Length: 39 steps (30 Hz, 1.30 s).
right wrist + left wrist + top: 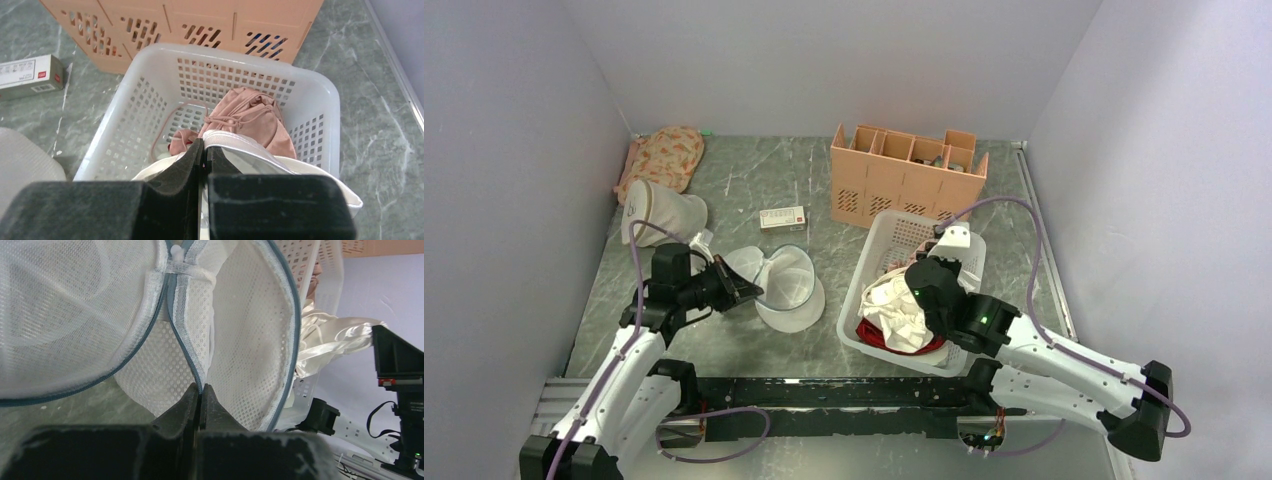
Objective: Unzip the laundry bag and remove the bra
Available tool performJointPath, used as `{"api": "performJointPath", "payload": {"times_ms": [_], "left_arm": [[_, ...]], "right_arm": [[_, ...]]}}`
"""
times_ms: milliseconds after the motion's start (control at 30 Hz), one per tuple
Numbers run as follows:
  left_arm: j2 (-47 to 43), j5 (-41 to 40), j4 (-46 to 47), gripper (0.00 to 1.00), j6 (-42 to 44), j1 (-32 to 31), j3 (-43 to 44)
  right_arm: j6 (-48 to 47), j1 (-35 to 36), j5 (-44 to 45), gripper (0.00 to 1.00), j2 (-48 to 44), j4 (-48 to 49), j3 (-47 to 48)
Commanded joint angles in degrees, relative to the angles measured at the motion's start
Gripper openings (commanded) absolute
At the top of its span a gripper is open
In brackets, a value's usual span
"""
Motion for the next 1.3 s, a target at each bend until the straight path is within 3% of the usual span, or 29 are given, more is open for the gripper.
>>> {"api": "performJointPath", "payload": {"times_ms": [0,167,433,633,833,933,1100,1200,1267], "left_arm": [[1.0,2.1,6.3,0.07,-1.7,0.4,0.4],[4.7,3.6,9.0,0.07,-2.2,0.4,1.6],[7.5,4.0,16.6,0.07,-6.1,-1.6,2.4],[10.5,1.6,18.2,0.07,-6.4,-6.5,2.1],[12.4,-0.6,15.0,0.08,-3.7,-8.1,3.4],[12.3,-3.1,8.3,0.28,0.7,-8.1,6.7],[7.9,-10.3,-1.2,0.68,4.4,-8.1,10.3],[5.6,-14.2,-5.1,0.81,5.4,-8.1,12.1],[4.7,-17.1,-7.2,0.85,6.0,-8.0,13.5]], "right_arm": [[-2.1,-0.8,-2.0,0.00,-0.8,3.5,1.0],[-3.6,-1.3,-0.5,0.00,-2.2,2.4,4.1],[-13.6,-1.9,-0.5,0.01,-6.6,10.7,5.6],[-9.0,-2.3,-2.0,0.01,-3.0,8.8,3.1],[-0.1,-2.5,-9.9,0.05,0.5,6.2,-2.3],[1.7,-2.5,-16.2,0.11,1.4,8.3,-4.8],[1.5,-2.5,-18.2,0.29,-0.5,9.7,-5.5],[-1.6,-2.6,-19.1,0.44,-3.2,11.7,-5.5],[-3.5,-2.6,-20.0,0.59,-4.7,12.8,-5.8]]}}
